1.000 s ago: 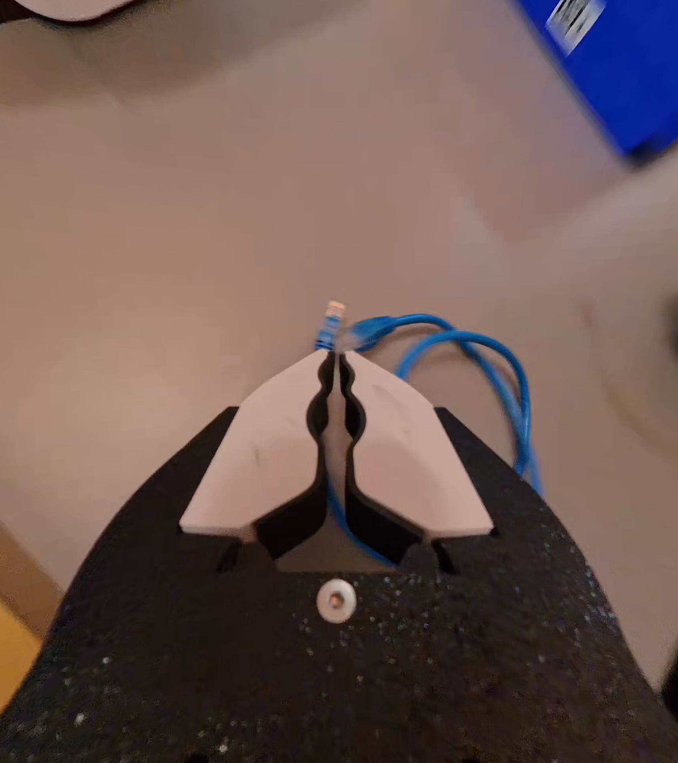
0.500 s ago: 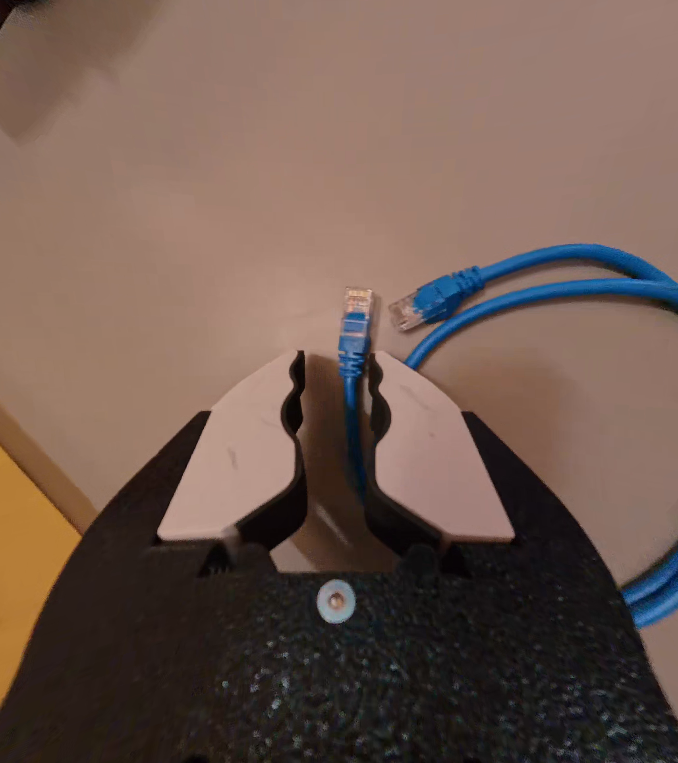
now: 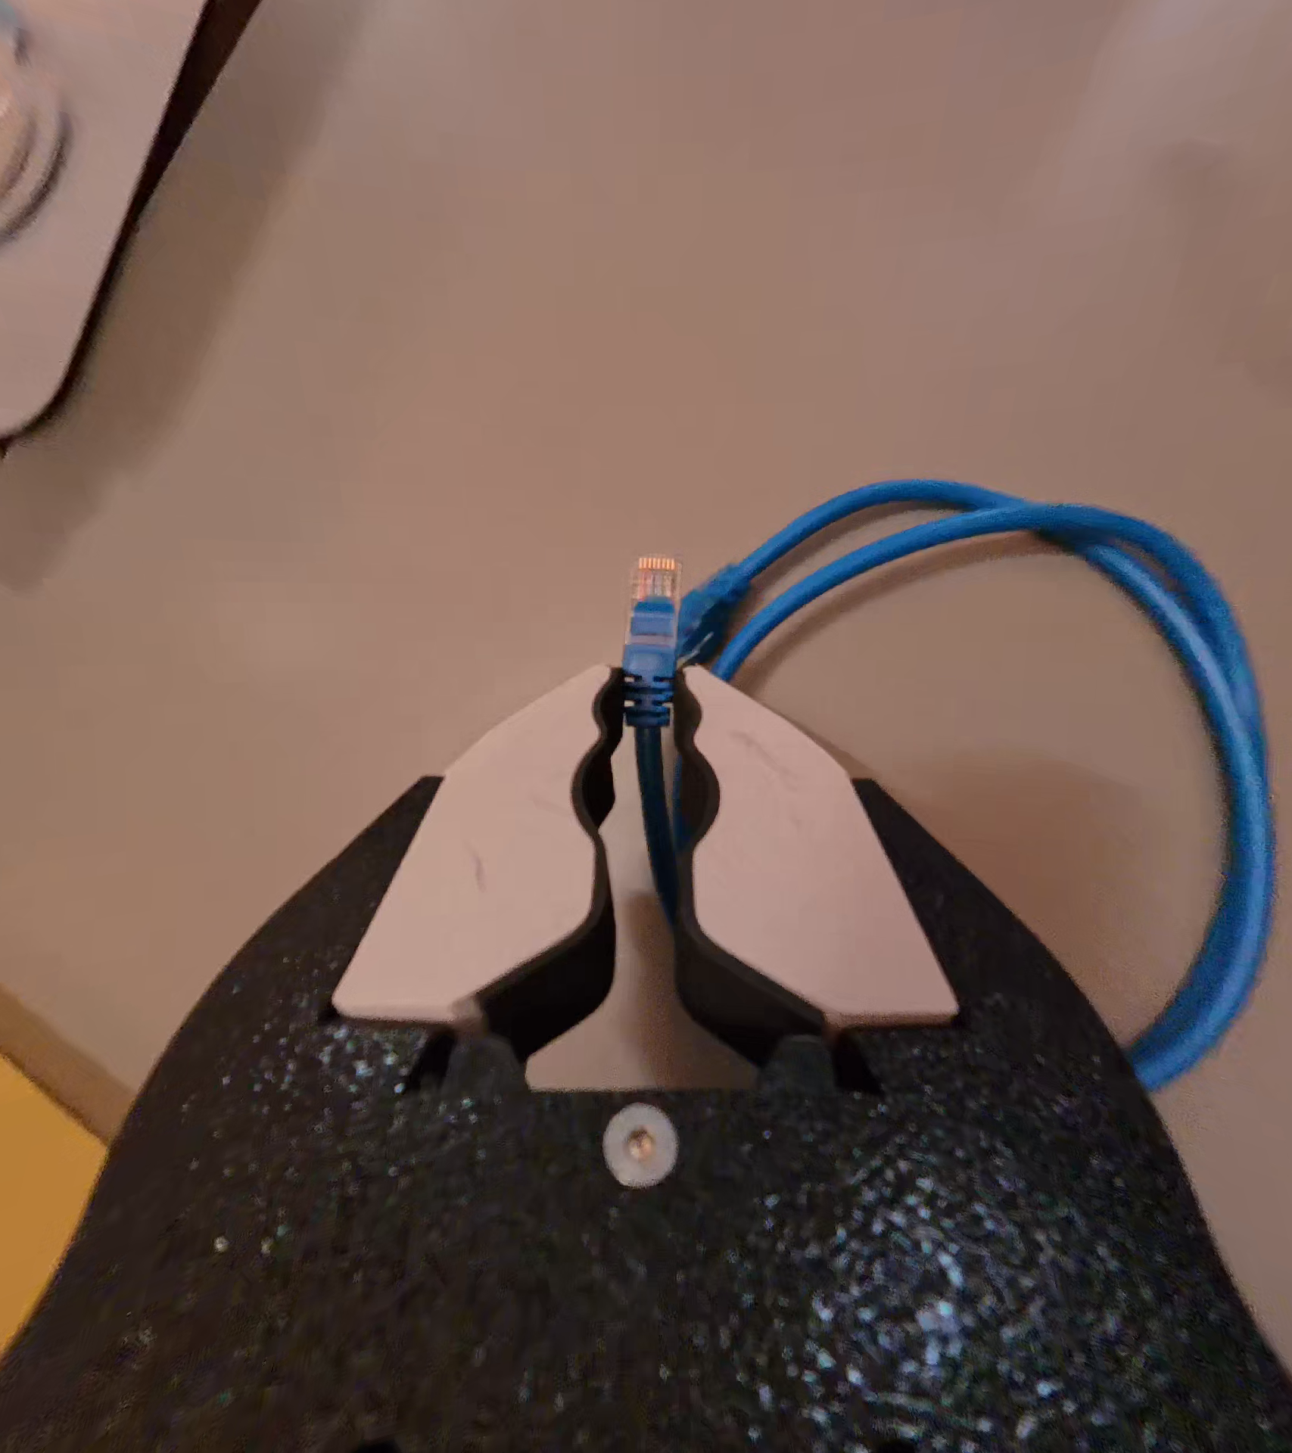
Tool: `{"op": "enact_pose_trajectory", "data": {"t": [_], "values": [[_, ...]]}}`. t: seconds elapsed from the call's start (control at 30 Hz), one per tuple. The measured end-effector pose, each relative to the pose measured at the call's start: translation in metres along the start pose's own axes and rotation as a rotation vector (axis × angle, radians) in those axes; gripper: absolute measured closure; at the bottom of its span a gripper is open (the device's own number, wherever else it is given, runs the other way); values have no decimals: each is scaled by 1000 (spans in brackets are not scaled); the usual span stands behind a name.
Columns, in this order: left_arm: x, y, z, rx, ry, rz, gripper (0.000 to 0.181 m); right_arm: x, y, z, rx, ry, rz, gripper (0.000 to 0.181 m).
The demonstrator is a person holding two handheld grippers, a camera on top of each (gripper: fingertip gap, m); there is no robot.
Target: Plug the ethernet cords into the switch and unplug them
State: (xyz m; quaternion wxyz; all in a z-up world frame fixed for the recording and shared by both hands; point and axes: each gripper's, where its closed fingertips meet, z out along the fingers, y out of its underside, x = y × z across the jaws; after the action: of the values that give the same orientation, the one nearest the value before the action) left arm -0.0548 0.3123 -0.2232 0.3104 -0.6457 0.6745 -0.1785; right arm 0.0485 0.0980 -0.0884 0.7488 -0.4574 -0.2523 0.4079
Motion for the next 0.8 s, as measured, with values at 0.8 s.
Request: {"op": "enact_pose_trajectory", "data": {"t": [0.8], "values": [[66, -1, 17, 160, 257, -7, 160, -4, 7, 2, -38, -22, 0, 107]]}}
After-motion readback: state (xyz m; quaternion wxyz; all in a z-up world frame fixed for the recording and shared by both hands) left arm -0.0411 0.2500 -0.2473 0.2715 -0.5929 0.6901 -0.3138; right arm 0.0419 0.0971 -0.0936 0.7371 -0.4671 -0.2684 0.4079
